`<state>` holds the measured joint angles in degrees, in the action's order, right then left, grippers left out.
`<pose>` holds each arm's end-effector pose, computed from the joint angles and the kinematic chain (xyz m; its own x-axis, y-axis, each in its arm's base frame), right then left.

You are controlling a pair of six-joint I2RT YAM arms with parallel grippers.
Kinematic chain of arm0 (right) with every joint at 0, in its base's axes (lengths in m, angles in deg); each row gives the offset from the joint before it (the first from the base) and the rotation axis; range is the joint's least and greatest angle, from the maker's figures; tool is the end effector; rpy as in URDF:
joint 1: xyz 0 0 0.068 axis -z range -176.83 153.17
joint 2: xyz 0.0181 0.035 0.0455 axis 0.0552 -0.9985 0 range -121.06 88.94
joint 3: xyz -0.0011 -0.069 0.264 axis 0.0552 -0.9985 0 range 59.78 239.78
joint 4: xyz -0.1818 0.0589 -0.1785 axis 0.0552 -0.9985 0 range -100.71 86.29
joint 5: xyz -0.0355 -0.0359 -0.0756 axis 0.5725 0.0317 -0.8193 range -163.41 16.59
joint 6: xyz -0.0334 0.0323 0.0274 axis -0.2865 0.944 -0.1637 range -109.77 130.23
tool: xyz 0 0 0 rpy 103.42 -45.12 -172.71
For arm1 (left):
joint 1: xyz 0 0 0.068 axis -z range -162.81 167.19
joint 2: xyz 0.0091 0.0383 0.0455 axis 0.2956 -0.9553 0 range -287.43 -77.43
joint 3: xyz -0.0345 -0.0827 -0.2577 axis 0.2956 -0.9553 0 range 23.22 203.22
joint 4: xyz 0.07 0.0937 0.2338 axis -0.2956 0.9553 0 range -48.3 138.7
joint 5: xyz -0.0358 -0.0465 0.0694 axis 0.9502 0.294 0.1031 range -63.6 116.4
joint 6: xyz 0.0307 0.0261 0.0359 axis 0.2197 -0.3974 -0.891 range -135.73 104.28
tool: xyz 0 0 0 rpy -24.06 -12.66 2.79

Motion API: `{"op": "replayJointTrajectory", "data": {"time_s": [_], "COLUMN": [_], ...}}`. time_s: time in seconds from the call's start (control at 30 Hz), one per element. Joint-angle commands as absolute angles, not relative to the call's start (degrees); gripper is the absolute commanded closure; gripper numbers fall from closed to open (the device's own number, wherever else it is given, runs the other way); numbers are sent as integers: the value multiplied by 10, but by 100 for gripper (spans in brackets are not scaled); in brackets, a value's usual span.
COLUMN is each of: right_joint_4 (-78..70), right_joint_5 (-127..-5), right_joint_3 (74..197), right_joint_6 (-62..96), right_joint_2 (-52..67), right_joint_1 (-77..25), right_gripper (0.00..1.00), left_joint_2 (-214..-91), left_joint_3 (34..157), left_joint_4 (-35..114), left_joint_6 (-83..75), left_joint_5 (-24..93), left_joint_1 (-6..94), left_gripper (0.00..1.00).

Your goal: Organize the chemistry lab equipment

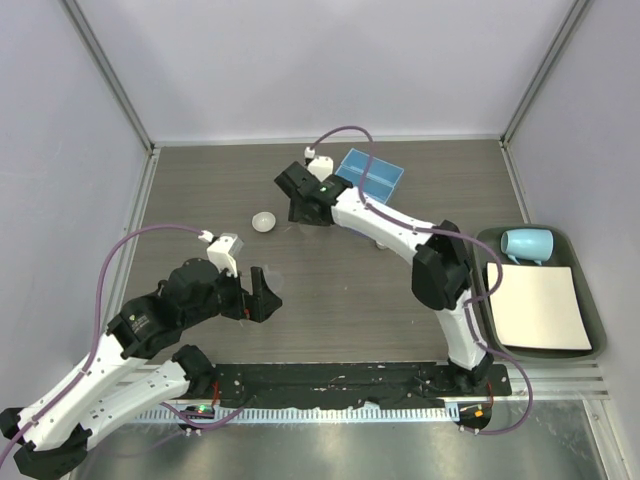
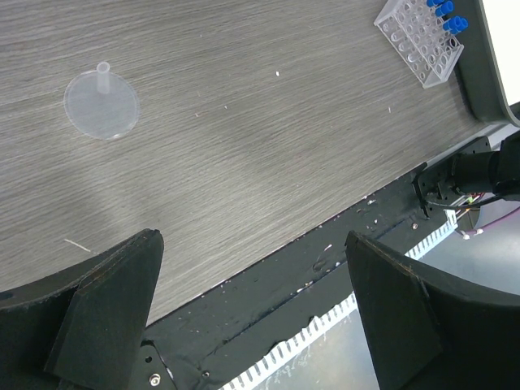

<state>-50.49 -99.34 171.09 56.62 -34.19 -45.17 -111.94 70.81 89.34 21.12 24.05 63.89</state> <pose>0.3251 0.3420 0.2526 -0.7682 0.1161 -0.6296 0.0518 0.9915 0.1196 0.0818 -0.0846 0.3148 -0.7334 -0.0954 -0.6731 0.3301 0.8156 -0.4753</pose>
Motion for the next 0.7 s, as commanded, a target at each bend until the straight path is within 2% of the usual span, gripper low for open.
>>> {"op": "replayJointTrajectory", "data": {"time_s": [0.0, 0.23, 0.67], "right_joint_4": [-508, -548, -504], "right_joint_5": [-1032, -1066, -1046], "right_joint_3": [1723, 1714, 1584], "right_joint_6": [554, 538, 536], "right_joint_2": [-241, -193, -143], "right_joint_1": [-448, -440, -353], "right_gripper": [78, 78, 78], "left_joint_2": [-1123, -1125, -1133], "left_joint_3": [712, 714, 716], "left_joint_4": [885, 888, 890], "left_joint_6": [203, 206, 208], "left_joint_5": [234, 232, 227], "left_joint_1": [636, 637, 637], "left_gripper": [0, 0, 0]}}
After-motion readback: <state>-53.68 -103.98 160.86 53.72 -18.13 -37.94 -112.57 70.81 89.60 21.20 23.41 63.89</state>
